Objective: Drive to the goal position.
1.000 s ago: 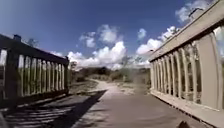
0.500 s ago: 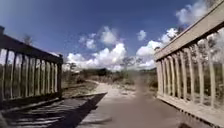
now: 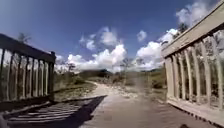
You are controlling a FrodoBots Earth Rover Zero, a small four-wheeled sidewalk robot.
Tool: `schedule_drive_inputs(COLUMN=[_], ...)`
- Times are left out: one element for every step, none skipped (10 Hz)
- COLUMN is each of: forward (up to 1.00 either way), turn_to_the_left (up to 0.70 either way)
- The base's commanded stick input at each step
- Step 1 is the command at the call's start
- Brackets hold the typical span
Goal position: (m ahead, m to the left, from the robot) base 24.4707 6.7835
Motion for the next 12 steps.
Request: schedule_drive_inputs(forward=[0.7,0.7,0.7,0.7,0.7,0.7,0.7,0.7,0.7,0.7,0.7,0.7], turn_to_the_left=[0.0,0.0,0.0,0.0,0.0,0.0,0.0,0.0,0.0,0.0,0.0,0.0])
